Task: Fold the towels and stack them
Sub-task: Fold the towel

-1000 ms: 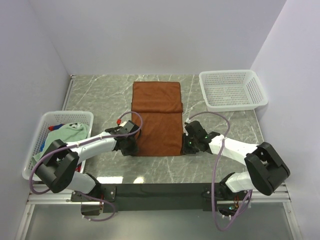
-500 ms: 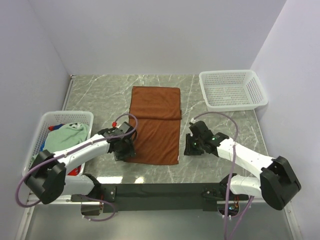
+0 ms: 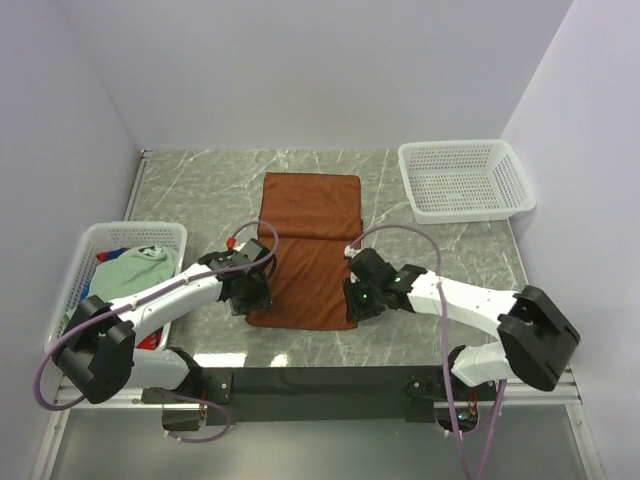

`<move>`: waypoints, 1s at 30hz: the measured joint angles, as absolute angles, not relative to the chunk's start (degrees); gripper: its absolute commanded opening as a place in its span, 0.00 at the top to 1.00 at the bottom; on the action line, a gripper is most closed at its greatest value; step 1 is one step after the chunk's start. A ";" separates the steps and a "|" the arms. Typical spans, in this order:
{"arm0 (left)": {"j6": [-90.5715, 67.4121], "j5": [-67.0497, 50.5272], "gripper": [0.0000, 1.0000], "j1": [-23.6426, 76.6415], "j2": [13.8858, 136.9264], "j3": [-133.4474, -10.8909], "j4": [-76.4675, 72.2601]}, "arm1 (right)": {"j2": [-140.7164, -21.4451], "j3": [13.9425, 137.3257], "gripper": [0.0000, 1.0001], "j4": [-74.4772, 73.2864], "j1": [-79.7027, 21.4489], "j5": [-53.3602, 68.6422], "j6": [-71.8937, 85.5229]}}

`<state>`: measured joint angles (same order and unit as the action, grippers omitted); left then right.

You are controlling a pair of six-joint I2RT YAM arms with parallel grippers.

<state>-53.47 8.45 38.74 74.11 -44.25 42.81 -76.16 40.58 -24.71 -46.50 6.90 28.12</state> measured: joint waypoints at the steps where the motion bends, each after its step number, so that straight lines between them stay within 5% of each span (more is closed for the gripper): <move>1: -53.45 8.45 0.48 38.74 74.08 -43.68 42.52 | -77.38 40.58 0.66 -24.58 -47.40 6.87 28.05; 23: -53.47 5.23 0.57 38.72 74.35 -36.82 39.42 | -80.20 39.59 0.67 -29.41 -49.91 3.44 32.58; 30: -54.26 3.44 0.43 38.72 70.35 -36.18 42.02 | -77.12 39.22 0.58 -34.79 -49.91 2.28 32.47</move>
